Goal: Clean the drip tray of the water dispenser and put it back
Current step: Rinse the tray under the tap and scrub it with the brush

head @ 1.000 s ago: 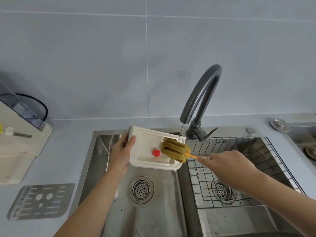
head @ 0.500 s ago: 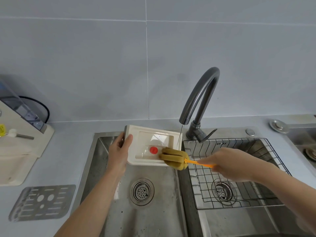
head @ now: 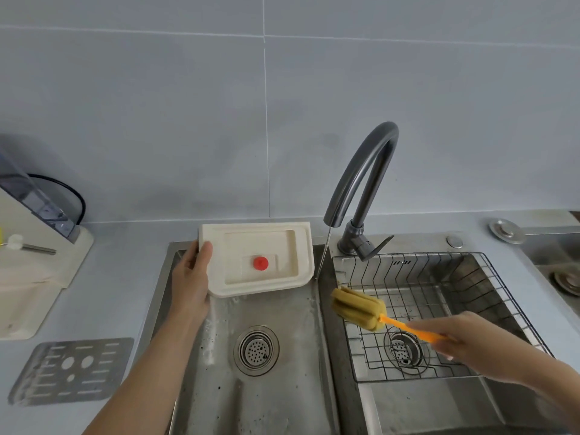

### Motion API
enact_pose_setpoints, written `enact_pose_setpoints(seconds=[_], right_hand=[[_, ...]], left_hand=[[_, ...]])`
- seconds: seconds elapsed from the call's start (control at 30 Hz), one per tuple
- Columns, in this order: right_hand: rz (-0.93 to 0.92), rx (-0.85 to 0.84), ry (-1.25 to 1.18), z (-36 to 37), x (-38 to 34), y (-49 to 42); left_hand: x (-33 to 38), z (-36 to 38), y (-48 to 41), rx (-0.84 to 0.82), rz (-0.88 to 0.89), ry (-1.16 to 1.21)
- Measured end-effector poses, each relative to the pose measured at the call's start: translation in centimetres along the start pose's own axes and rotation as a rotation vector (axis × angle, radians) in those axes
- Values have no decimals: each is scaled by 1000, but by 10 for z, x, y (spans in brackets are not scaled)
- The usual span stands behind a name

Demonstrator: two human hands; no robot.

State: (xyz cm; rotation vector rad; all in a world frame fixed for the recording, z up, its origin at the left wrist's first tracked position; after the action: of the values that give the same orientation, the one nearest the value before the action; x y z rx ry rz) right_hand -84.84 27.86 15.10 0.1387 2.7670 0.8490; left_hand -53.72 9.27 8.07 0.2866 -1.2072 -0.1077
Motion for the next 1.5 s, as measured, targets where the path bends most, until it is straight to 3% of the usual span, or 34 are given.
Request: enact_pose_setpoints(seconds=[0.17, 0.37, 0.7, 1.13, 1.23, 1.37, 1.5], right_hand=[[23, 56, -231, 11, 7, 9], [281, 295, -557, 46, 37, -5], [497, 378, -416, 115, 19, -91], [514, 172, -270, 121, 9, -120], [502, 285, -474, 79, 16, -121], [315, 403, -1018, 6, 5, -115], [253, 379, -1152, -24, -14, -124]], left_hand=[[-6, 3, 0, 39, -148, 60], [-15, 8, 4, 50, -297, 76], [-17, 18, 11, 41, -331, 53], [-16, 23, 15, 70, -321, 48], [-18, 23, 13, 66, -324, 47], [-22, 23, 12, 65, -331, 40], [-22, 22, 12, 64, -318, 42]])
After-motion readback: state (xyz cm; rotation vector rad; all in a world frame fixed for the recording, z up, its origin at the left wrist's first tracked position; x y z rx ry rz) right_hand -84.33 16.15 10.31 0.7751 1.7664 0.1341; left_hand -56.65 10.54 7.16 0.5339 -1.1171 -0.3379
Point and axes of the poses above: each hand's wrist, its own y-axis away from the middle knuckle, its own z-axis out of the palm, x = y × z, the point moved 1 cm from there along -y, towards the middle knuckle, and after that the axes turned 8 degrees about y, right-handed, at the moved point
